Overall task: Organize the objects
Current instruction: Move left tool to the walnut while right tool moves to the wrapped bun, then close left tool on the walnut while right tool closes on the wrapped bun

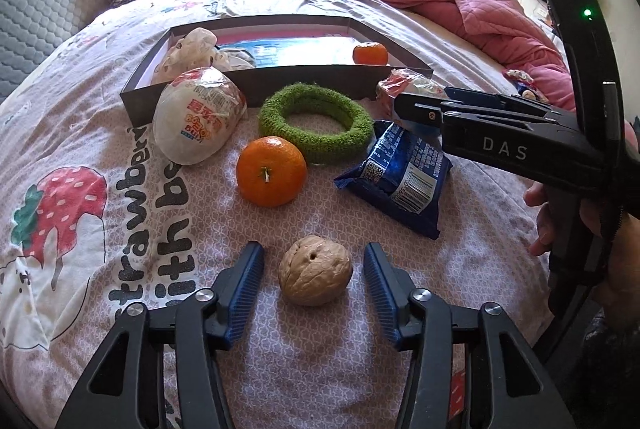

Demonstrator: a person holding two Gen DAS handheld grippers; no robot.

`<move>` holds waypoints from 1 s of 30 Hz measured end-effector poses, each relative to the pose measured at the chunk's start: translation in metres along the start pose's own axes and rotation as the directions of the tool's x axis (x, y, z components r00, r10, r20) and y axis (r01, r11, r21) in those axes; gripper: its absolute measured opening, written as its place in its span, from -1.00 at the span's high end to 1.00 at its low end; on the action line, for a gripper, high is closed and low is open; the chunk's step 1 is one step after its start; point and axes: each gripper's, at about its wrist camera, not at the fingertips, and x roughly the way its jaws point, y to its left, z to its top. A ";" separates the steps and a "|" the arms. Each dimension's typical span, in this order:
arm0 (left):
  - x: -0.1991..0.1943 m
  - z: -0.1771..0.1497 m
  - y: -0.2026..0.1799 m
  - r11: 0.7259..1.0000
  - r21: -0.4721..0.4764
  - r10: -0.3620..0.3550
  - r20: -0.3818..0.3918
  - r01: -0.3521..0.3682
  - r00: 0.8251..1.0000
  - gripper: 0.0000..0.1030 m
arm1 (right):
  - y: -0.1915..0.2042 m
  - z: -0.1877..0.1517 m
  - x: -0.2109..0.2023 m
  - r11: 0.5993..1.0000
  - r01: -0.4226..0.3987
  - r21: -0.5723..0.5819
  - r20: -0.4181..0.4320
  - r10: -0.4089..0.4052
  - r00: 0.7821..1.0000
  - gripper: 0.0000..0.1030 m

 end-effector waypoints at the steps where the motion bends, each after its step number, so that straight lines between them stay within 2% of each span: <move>1: 0.000 0.001 0.000 1.000 -0.003 -0.001 0.000 0.001 1.000 0.02 | 0.000 0.000 0.002 1.000 0.003 0.000 -0.005 -0.003 1.000 -0.18; 7: 0.000 0.002 0.001 1.000 -0.001 -0.008 0.001 0.008 1.000 0.13 | -0.003 -0.001 0.006 1.000 0.006 0.018 -0.023 -0.006 1.000 -0.18; 14: 0.001 0.001 0.000 1.000 0.003 -0.012 0.002 0.012 1.000 0.16 | -0.004 0.001 0.006 1.000 0.013 0.022 -0.020 -0.013 1.000 -0.18; 17: 0.001 0.001 -0.001 1.000 0.004 -0.012 0.003 0.012 1.000 0.25 | -0.002 0.002 0.008 1.000 0.017 0.013 -0.028 -0.016 0.999 -0.17; 22: 0.001 0.001 -0.001 1.000 0.005 -0.012 0.003 0.012 1.000 0.33 | 0.002 0.002 0.009 1.000 0.004 -0.002 -0.031 -0.004 1.000 0.00; 30: 0.001 0.001 -0.001 1.000 0.005 -0.014 0.006 0.014 1.000 0.33 | 0.004 0.002 0.005 1.000 -0.002 -0.011 -0.011 0.002 1.000 0.01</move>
